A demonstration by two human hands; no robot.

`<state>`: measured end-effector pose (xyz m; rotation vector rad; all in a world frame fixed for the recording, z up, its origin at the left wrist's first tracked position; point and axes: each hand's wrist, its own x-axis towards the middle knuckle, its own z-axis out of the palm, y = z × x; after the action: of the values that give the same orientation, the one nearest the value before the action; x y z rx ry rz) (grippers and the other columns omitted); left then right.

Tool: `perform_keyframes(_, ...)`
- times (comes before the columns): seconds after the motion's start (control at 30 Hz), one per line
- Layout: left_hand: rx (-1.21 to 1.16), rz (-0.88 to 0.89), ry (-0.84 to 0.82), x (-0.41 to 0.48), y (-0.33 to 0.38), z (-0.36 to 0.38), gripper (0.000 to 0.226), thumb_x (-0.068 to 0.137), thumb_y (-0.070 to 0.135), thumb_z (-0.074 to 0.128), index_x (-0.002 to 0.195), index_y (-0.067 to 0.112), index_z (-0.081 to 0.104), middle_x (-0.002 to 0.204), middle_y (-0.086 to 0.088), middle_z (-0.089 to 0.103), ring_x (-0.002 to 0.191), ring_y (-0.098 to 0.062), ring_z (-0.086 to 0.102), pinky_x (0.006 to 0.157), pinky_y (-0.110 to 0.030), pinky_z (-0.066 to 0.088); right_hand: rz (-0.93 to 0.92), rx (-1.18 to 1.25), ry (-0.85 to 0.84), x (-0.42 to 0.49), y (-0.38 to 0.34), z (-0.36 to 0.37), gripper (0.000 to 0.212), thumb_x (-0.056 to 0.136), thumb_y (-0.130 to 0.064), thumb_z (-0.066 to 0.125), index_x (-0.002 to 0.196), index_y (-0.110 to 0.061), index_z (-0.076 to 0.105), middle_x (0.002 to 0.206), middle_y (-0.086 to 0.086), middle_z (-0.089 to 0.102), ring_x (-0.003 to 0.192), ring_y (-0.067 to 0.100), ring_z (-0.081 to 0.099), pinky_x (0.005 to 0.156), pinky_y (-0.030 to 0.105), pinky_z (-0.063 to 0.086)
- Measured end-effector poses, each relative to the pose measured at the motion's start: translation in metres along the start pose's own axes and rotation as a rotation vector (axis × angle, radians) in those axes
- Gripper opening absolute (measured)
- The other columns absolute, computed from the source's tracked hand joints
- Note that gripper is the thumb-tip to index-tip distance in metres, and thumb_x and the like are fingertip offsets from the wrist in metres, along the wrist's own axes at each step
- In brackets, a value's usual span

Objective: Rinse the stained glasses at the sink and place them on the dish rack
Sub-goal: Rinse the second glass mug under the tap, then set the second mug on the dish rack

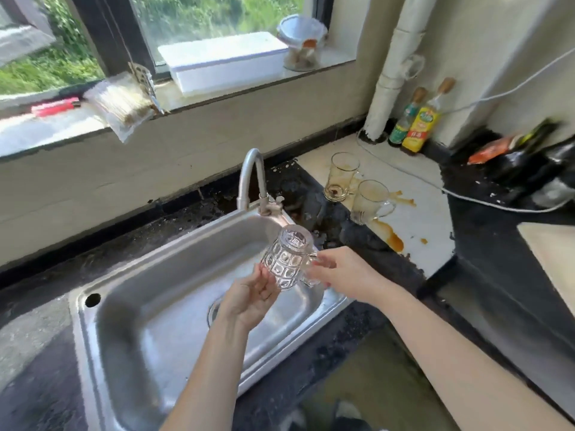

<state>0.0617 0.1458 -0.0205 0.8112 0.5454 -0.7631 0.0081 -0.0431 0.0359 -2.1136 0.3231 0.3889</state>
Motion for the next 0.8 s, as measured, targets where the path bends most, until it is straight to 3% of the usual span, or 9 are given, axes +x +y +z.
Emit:
perform_keyframes(0.13, 0.143, -0.142, -0.099, 0.007, -0.04, 0.038, 0.028, 0.096, 0.014, 0.05, 0.072, 0.012, 0.065, 0.064, -0.002, 0.066, 0.062, -0.014, 0.064, 0.088, -0.041, 0.047, 0.052, 0.078, 0.119, -0.049, 0.032, -0.03, 0.028, 0.095, -0.036, 0.054, 0.085, -0.012, 0.065, 0.082, 0.001, 0.069, 0.064, 0.006, 0.058, 0.059, 0.023, 0.045)
perform_keyframes(0.27, 0.59, -0.301, -0.244, 0.023, -0.099, 0.091, 0.015, 0.098, 0.027, 0.049, 0.098, 0.018, 0.06, 0.098, -0.002, 0.062, 0.097, -0.018, 0.055, 0.093, -0.042, 0.047, 0.181, 0.096, 0.261, -0.109, 0.083, -0.071, 0.029, 0.097, -0.035, 0.049, 0.079, -0.015, 0.059, 0.083, 0.001, 0.069, 0.066, 0.011, 0.06, 0.061, 0.027, 0.051)
perform_keyframes(0.37, 0.872, -0.387, -0.306, 0.023, -0.157, 0.139, 0.022, 0.1, 0.029, 0.043, 0.11, 0.019, 0.06, 0.102, -0.002, 0.064, 0.1, -0.018, 0.057, 0.098, -0.044, 0.043, 0.255, 0.071, 0.391, -0.163, 0.128, -0.097, 0.032, 0.097, -0.033, 0.049, 0.069, -0.019, 0.053, 0.08, 0.001, 0.069, 0.062, 0.009, 0.058, 0.064, 0.029, 0.053)
perform_keyframes(0.47, 1.088, -0.376, -0.358, 0.011, -0.222, 0.188, 0.024, 0.1, 0.025, 0.039, 0.114, 0.019, 0.058, 0.101, -0.006, 0.067, 0.098, -0.023, 0.06, 0.098, -0.046, 0.045, 0.331, 0.078, 0.496, -0.224, 0.174, -0.117, 0.033, 0.097, -0.034, 0.05, 0.069, -0.017, 0.053, 0.077, 0.0, 0.067, 0.061, 0.008, 0.058, 0.065, 0.03, 0.054)
perform_keyframes(0.53, 1.234, -0.346, -0.425, -0.004, -0.269, 0.22, 0.02, 0.099, 0.03, 0.044, 0.108, 0.022, 0.059, 0.107, -0.007, 0.065, 0.104, -0.023, 0.06, 0.1, -0.046, 0.045, 0.37, 0.096, 0.57, -0.267, 0.207, -0.131, 0.033, 0.097, -0.033, 0.05, 0.071, -0.014, 0.054, 0.076, -0.001, 0.067, 0.056, 0.004, 0.056, 0.061, 0.025, 0.051)
perform_keyframes(0.6, 1.358, -0.314, -0.49, -0.022, -0.319, 0.248, 0.021, 0.095, 0.035, 0.051, 0.108, 0.023, 0.061, 0.11, -0.005, 0.065, 0.105, -0.021, 0.061, 0.099, -0.043, 0.045, 0.41, 0.117, 0.637, -0.309, 0.243, -0.143, 0.032, 0.097, -0.034, 0.051, 0.07, -0.017, 0.055, 0.074, -0.003, 0.068, 0.054, 0.002, 0.054, 0.062, 0.029, 0.05)
perform_keyframes(0.7, 1.438, -0.283, -0.554, -0.043, -0.398, 0.282, 0.027, 0.093, 0.033, 0.054, 0.113, 0.019, 0.064, 0.112, -0.004, 0.068, 0.099, -0.018, 0.063, 0.089, -0.036, 0.047, 0.46, 0.143, 0.716, -0.373, 0.294, -0.161, 0.033, 0.096, -0.032, 0.052, 0.065, -0.021, 0.053, 0.071, -0.002, 0.067, 0.053, 0.001, 0.054, 0.066, 0.033, 0.051)
perform_keyframes(0.8, 1.54, -0.255, -0.661, -0.068, -0.477, 0.315, 0.026, 0.096, 0.03, 0.05, 0.119, 0.021, 0.06, 0.124, -0.006, 0.061, 0.109, -0.021, 0.058, 0.091, -0.036, 0.044, 0.507, 0.137, 0.793, -0.44, 0.335, -0.181, 0.034, 0.096, -0.029, 0.053, 0.066, -0.013, 0.054, 0.067, -0.001, 0.066, 0.05, 0.0, 0.052, 0.064, 0.029, 0.049)
